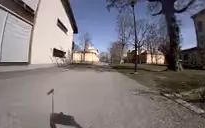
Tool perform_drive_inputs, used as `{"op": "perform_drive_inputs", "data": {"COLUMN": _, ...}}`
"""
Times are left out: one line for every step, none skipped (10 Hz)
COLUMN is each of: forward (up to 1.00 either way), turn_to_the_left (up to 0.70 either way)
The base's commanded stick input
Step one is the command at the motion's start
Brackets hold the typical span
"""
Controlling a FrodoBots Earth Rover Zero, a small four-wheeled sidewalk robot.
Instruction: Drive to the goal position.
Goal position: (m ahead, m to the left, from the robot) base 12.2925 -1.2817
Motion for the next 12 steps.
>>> {"op": "perform_drive_inputs", "data": {"forward": 0.85, "turn_to_the_left": 0.00}}
{"op": "perform_drive_inputs", "data": {"forward": 0.85, "turn_to_the_left": 0.00}}
{"op": "perform_drive_inputs", "data": {"forward": 0.85, "turn_to_the_left": 0.00}}
{"op": "perform_drive_inputs", "data": {"forward": 0.85, "turn_to_the_left": 0.00}}
{"op": "perform_drive_inputs", "data": {"forward": 0.85, "turn_to_the_left": 0.00}}
{"op": "perform_drive_inputs", "data": {"forward": 0.85, "turn_to_the_left": 0.00}}
{"op": "perform_drive_inputs", "data": {"forward": 0.85, "turn_to_the_left": 0.00}}
{"op": "perform_drive_inputs", "data": {"forward": 0.85, "turn_to_the_left": 0.00}}
{"op": "perform_drive_inputs", "data": {"forward": 0.85, "turn_to_the_left": 0.00}}
{"op": "perform_drive_inputs", "data": {"forward": 0.85, "turn_to_the_left": 0.00}}
{"op": "perform_drive_inputs", "data": {"forward": 0.85, "turn_to_the_left": 0.00}}
{"op": "perform_drive_inputs", "data": {"forward": 0.85, "turn_to_the_left": 0.00}}
